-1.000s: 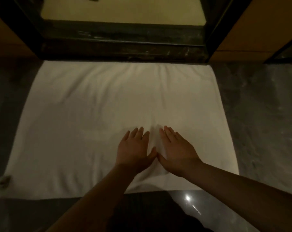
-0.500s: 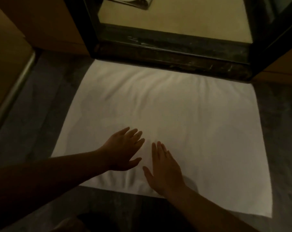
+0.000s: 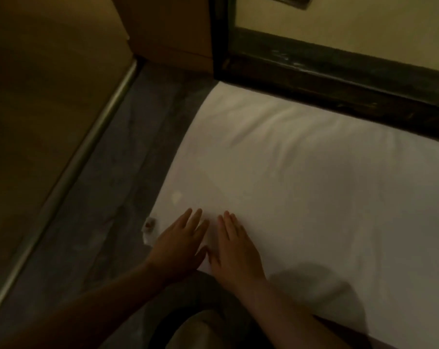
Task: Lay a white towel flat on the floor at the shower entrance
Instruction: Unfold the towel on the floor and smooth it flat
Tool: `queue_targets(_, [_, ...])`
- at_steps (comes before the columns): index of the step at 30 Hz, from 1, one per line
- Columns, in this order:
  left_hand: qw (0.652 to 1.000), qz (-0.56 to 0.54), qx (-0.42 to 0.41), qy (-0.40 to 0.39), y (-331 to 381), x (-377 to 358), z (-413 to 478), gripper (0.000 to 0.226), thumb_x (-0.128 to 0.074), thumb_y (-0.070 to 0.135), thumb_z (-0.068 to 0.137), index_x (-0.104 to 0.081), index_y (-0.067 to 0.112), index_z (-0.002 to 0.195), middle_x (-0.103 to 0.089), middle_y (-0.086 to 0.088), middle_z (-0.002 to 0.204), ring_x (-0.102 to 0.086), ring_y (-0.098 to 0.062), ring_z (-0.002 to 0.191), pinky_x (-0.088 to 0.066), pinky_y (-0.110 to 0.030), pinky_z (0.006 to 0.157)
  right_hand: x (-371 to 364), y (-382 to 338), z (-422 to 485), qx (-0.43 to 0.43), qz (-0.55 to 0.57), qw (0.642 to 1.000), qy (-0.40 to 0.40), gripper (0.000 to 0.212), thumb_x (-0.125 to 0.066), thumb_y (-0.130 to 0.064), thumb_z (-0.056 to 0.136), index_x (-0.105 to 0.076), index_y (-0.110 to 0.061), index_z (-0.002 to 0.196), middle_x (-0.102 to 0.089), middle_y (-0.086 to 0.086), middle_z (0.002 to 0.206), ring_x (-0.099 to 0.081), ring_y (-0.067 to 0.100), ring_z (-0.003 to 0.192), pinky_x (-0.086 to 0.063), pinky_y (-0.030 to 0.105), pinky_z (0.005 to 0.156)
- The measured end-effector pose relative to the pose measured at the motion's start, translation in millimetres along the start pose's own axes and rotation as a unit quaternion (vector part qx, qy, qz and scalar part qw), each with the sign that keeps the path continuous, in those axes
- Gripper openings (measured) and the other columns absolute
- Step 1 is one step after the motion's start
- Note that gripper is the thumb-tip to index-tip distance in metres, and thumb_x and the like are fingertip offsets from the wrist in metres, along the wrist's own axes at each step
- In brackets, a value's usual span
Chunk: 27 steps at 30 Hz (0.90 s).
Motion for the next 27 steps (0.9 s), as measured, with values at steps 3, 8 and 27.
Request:
queue_targets(3, [1.000,-0.006,0.018,-0.009,-19,-5,-16,0.067,-0.060,0.044,0.084,-0.043,0.008,0.138,-0.032,-0.020,0.147,-0.036,-0.035,0.134,-0.037,-0.044,0.103,-23,-23,-1,0.023,0.005,0.999,-0.032,0.073,-0.039,-0.038,0.095,0.002,-0.015,0.151,0.007,0.004,0.159,0.011,0.017,0.145,-0.002,0.034,0.117])
queue_targets(8, [0.998,0.004,0.055,-0.030,-52,-36,-21,0.062,-0.024,0.039,0.099,0.008,0.016,0.147,0.024,-0.014,0.147,0.018,-0.033,0.140,0.011,-0.043,0.112,-42,-47,10,0.064,-0.057,0.995,-0.059,0.074,-0.035,-0.041,0.095,0.008,-0.014,0.150,0.017,0.005,0.157,0.021,0.018,0.142,0.009,0.040,0.117])
queue_targets(27, [0.997,0.007,-0.032,0.064,-60,-18,-29,0.053,-0.034,0.030,0.088,-0.049,0.005,0.132,-0.044,-0.014,0.141,-0.042,-0.029,0.129,-0.020,-0.036,0.112,-52,-51,7,0.028,-0.076,0.996,-0.044,0.080,-0.030,-0.052,0.092,0.011,-0.012,0.149,0.021,0.008,0.154,0.019,0.024,0.143,0.014,0.044,0.115])
Point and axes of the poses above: each hand's wrist, its own z-axis towards the middle knuckle, its own x-axis out of the back of the hand, y = z × x, the point moved 3 cm from there along z, towards the middle knuckle
